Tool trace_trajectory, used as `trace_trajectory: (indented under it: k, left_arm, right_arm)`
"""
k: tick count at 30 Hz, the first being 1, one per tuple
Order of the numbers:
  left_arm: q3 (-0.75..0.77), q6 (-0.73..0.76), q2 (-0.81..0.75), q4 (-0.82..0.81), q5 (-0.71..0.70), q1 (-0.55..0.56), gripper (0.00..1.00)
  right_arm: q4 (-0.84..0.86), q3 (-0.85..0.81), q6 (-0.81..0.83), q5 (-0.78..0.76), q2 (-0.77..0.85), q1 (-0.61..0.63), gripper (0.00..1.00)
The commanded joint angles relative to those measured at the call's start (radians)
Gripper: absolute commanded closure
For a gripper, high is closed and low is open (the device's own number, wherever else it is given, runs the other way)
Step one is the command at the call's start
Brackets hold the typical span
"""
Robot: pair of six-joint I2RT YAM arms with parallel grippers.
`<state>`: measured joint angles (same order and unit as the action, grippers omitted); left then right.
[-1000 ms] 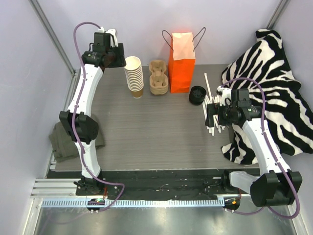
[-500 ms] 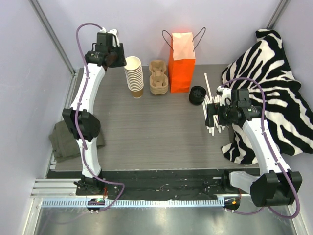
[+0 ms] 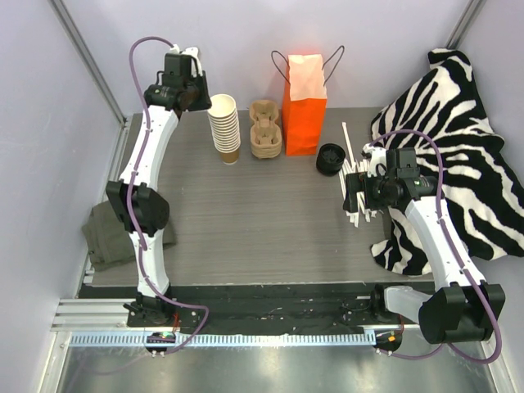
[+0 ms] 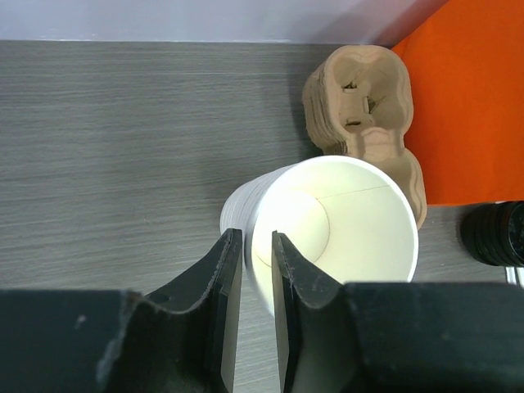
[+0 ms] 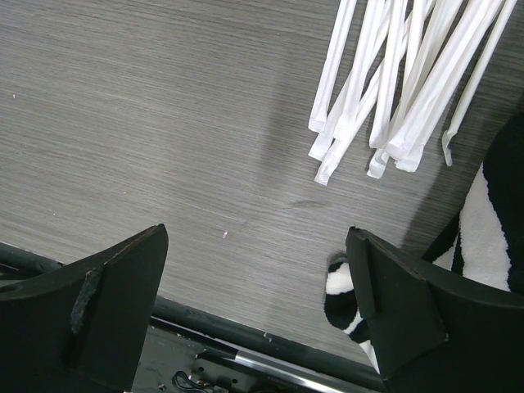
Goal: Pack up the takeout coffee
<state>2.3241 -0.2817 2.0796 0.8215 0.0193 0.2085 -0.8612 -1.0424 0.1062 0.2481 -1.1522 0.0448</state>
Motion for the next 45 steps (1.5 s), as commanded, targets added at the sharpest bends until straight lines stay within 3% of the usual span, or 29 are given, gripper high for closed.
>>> trace_trajectory:
  k: [1,14,20,45]
  left_arm:
    - [0.038,-0.007,0.007,-0.036,-0.012,0.003,0.75]
    - [0.043,-0.013,-0.010,-0.039,-0.010,0.003,0.86]
    - [0.046,-0.025,-0.016,-0.041,-0.010,0.003,1.00]
    - [0.086,-0.065,-0.104,-0.068,0.025,0.002,1.00]
  right_arm:
    - [0.024,-0.021,-0.008,0.000,0.002,0.003,0.00]
    - [0.028,-0.016,-0.011,-0.003,0.000,0.001,0.00]
    - [0.030,-0.013,-0.013,-0.004,0.000,0.001,0.00]
    - [0.042,0.018,-0.014,0.003,-0.004,0.000,0.00]
